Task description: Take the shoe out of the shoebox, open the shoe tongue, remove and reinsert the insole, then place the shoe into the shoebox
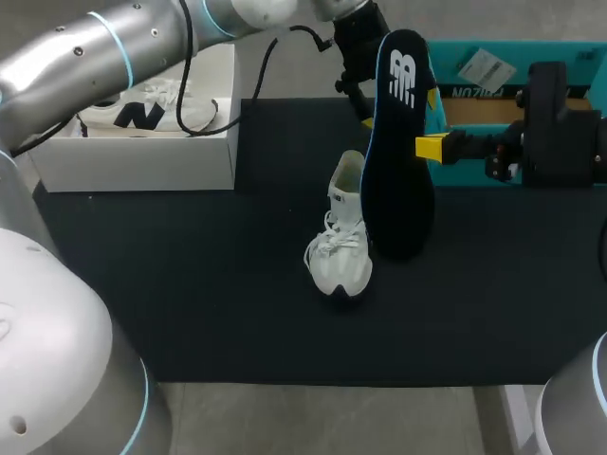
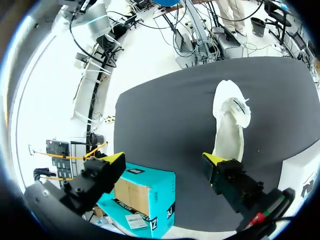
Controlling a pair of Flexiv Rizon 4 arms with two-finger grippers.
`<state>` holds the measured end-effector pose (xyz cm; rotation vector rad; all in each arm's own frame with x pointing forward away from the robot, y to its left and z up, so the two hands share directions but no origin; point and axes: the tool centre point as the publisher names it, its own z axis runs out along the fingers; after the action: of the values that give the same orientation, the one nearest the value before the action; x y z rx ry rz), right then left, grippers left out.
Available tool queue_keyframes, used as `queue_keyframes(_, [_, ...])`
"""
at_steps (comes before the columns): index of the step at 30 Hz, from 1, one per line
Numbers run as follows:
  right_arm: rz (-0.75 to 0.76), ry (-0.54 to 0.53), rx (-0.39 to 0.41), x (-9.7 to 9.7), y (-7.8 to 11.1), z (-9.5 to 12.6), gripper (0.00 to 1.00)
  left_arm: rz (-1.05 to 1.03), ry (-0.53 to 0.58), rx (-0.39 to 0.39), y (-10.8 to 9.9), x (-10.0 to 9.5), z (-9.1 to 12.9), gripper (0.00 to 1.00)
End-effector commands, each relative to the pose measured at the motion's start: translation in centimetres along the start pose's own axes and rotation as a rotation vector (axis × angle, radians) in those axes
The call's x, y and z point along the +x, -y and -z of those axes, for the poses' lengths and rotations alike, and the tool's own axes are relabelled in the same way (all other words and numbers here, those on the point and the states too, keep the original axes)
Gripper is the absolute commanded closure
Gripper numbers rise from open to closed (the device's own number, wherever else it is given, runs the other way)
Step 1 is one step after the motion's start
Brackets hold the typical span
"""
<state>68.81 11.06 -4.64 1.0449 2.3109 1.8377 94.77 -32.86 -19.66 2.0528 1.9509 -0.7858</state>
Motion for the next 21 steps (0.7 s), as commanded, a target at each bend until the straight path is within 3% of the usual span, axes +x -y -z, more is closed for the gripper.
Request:
queue_keyframes(1, [-0.001, 0.003, -0.002, 0.1, 0.1, -0.3, 1.0, 0.01, -0.063, -0.056, 1.3, -0.7, 0.4, 0.0])
queue_keyframes(14, [-0.001, 0.003, -0.002, 0.1, 0.1, -0.3, 1.0, 0.01, -0.063, -0.056, 1.3, -0.7, 0.4, 0.0])
queue_keyframes(18, [-0.001, 0.003, -0.002, 0.1, 0.1, -0.3, 1.0, 0.011, 0.143, -0.073, 1.6, -0.7, 2.1, 0.0])
queue_keyframes(21, [-0.018, -0.001, -0.019, -0.1, -0.1, -0.1, 1.0, -0.012, 0.222, -0.112, 2.1, -1.2, 3.3, 0.0])
